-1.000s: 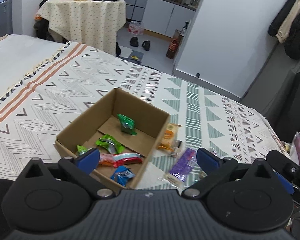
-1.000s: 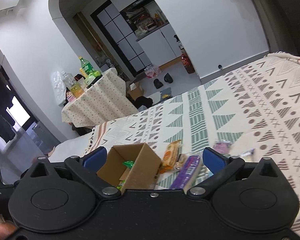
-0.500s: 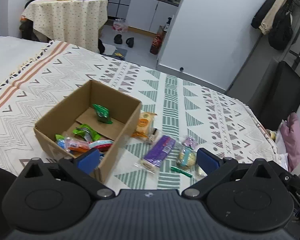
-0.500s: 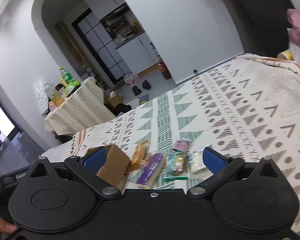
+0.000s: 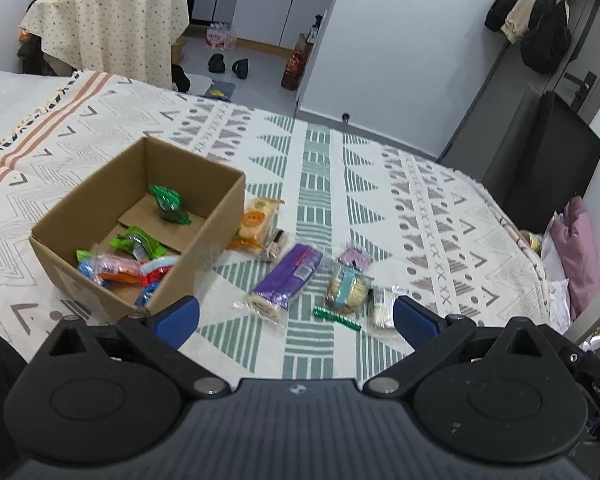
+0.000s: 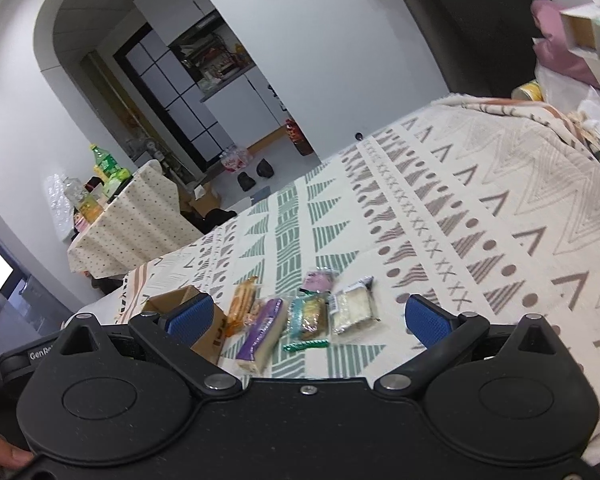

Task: Organize snacks
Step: 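Move both tools back over the remaining snacks, then grasp the purple bar package with left gripper while right gripper grasps white bread packet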

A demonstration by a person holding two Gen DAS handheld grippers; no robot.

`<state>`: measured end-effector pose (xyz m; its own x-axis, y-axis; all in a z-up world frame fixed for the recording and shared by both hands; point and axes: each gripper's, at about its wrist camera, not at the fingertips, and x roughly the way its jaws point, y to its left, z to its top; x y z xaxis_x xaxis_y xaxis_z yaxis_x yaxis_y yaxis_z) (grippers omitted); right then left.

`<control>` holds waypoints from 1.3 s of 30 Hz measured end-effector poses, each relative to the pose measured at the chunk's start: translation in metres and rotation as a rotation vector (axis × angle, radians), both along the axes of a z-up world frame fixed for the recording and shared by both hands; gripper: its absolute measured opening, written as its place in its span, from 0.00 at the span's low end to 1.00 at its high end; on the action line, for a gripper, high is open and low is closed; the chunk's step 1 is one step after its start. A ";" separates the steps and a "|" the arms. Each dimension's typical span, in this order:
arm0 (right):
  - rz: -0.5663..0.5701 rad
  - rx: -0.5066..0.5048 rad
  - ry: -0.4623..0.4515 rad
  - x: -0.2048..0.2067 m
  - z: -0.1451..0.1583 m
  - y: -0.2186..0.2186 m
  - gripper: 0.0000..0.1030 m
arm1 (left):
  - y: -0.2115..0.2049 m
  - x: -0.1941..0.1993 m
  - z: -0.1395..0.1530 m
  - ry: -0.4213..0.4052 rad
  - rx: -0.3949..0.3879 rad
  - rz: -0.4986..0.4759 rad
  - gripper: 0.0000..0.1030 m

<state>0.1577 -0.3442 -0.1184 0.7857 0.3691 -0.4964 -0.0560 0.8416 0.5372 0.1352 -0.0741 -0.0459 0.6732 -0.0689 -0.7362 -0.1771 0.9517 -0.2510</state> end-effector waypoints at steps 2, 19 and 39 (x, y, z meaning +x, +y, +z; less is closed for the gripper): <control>-0.011 0.009 0.020 0.001 -0.004 -0.003 1.00 | -0.004 0.002 -0.005 0.018 0.001 -0.002 1.00; -0.015 0.016 0.151 0.041 -0.040 0.001 0.92 | -0.014 0.044 -0.053 0.062 0.010 -0.024 0.97; 0.035 -0.140 0.253 0.119 -0.081 0.042 0.86 | -0.005 0.125 -0.120 0.155 0.053 -0.070 0.83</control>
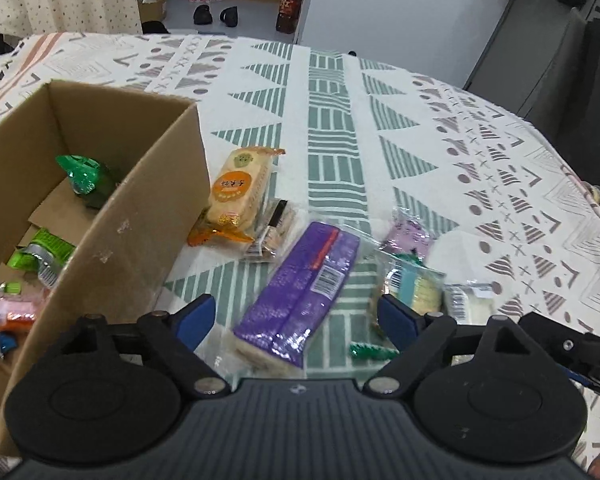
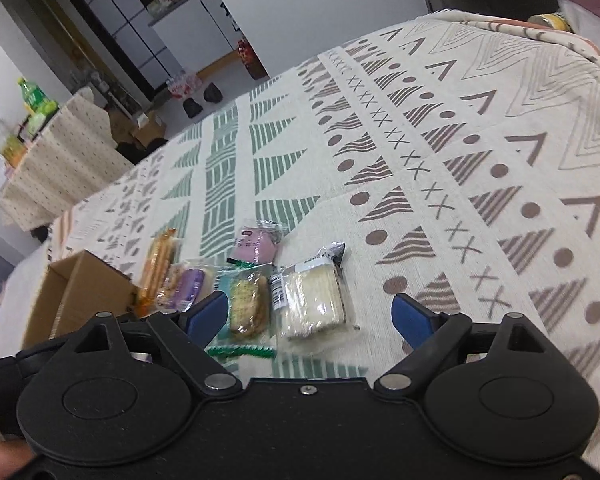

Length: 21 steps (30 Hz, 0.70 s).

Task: Organize snacks
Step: 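Grasp the purple bar package with left gripper while right gripper grasps white bread packet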

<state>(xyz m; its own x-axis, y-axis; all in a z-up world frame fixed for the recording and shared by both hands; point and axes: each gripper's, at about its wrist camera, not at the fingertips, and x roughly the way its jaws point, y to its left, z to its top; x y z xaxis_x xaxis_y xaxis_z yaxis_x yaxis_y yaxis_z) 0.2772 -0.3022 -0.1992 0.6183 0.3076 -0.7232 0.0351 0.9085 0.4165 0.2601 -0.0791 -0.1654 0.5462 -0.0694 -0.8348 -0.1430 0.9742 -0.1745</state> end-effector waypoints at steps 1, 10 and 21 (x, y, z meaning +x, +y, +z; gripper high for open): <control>0.003 -0.008 0.003 0.004 -0.002 0.002 0.86 | 0.001 0.002 -0.003 0.009 -0.003 -0.002 0.81; 0.058 -0.074 0.028 0.025 -0.019 0.018 0.85 | 0.001 0.014 -0.027 0.051 0.009 -0.006 0.73; 0.088 -0.125 0.052 0.038 -0.034 0.030 0.81 | -0.003 0.014 -0.023 0.052 0.019 -0.002 0.38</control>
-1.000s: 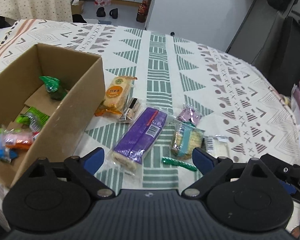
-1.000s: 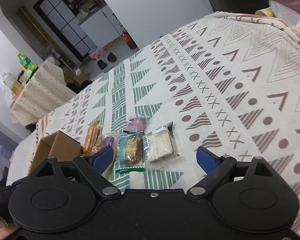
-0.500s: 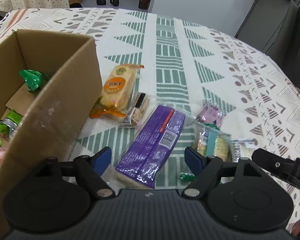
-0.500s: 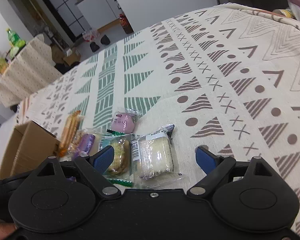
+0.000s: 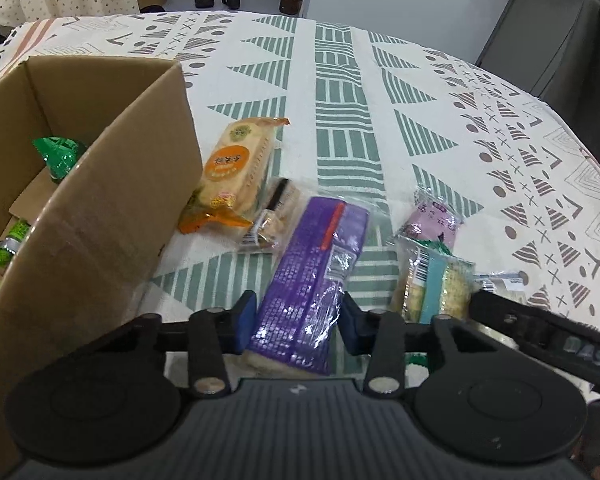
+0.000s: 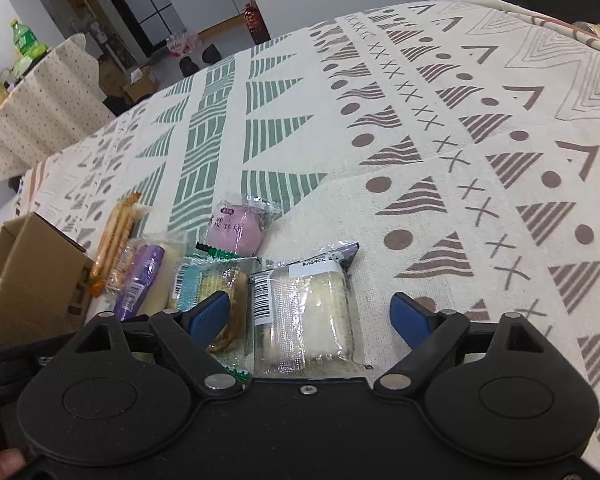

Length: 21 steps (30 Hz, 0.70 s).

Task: Organize snacks
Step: 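Grasp the purple bar package with left gripper while right gripper grasps white bread packet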

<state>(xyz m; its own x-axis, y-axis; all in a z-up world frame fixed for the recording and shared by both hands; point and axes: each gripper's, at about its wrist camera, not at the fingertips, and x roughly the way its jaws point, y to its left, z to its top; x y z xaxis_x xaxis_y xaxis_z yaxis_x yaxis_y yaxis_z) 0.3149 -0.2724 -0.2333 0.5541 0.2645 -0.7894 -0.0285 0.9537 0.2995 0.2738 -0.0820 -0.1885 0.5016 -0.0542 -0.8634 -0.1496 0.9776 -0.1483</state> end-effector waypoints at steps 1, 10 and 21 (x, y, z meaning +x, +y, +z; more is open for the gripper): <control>0.008 -0.019 -0.003 -0.001 -0.001 0.002 0.77 | 0.000 -0.001 0.001 0.002 -0.006 0.000 0.36; 0.031 -0.028 0.000 -0.015 0.009 0.003 0.43 | -0.002 -0.016 0.020 -0.016 -0.027 0.003 0.28; 0.022 0.059 -0.070 -0.036 0.040 -0.003 0.42 | 0.004 -0.038 0.053 -0.048 -0.069 0.023 0.00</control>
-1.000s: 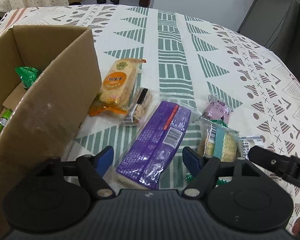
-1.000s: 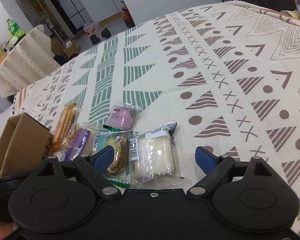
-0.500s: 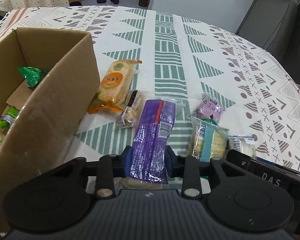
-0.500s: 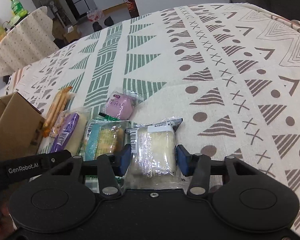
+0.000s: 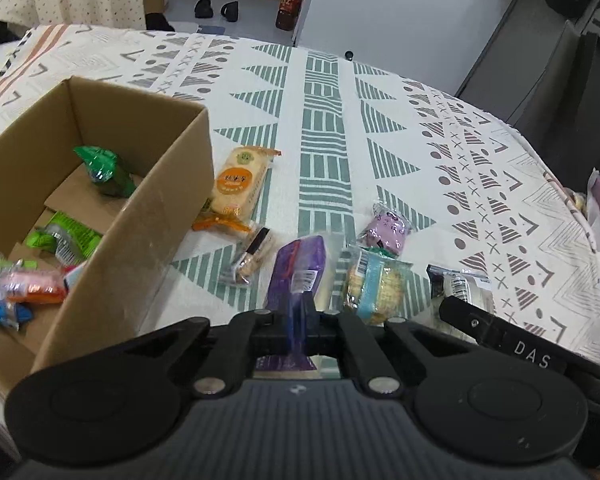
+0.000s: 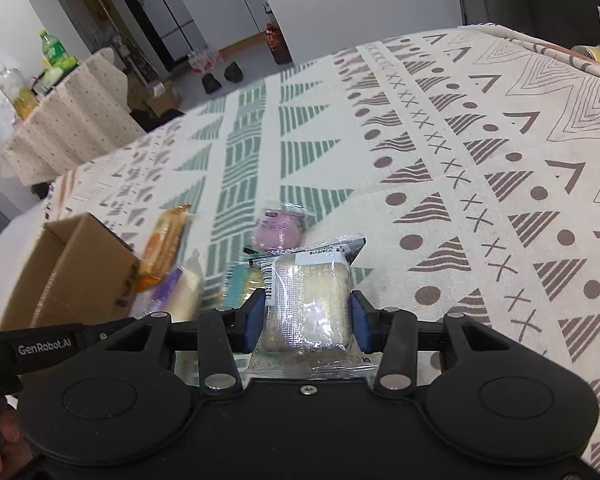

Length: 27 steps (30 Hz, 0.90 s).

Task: Organize snacks
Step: 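Grasp the purple bar package with left gripper while right gripper grasps white bread packet, then carry both packages over the box and open both grippers to drop them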

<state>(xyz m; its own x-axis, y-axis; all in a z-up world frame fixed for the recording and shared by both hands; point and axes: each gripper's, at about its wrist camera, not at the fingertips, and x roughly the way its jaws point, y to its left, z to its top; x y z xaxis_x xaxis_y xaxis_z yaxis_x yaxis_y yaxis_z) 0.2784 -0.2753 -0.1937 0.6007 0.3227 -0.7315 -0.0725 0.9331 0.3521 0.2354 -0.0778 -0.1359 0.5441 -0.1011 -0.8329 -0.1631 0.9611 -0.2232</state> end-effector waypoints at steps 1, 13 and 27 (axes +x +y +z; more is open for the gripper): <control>0.000 0.008 -0.003 -0.003 0.002 -0.001 0.42 | 0.000 -0.002 0.002 -0.002 -0.006 0.004 0.00; -0.010 0.063 0.007 -0.022 0.005 -0.010 0.41 | -0.005 -0.014 0.006 0.008 -0.016 0.004 0.05; -0.020 0.061 0.054 -0.016 -0.007 -0.009 0.41 | -0.012 0.007 -0.036 0.064 0.020 -0.006 0.48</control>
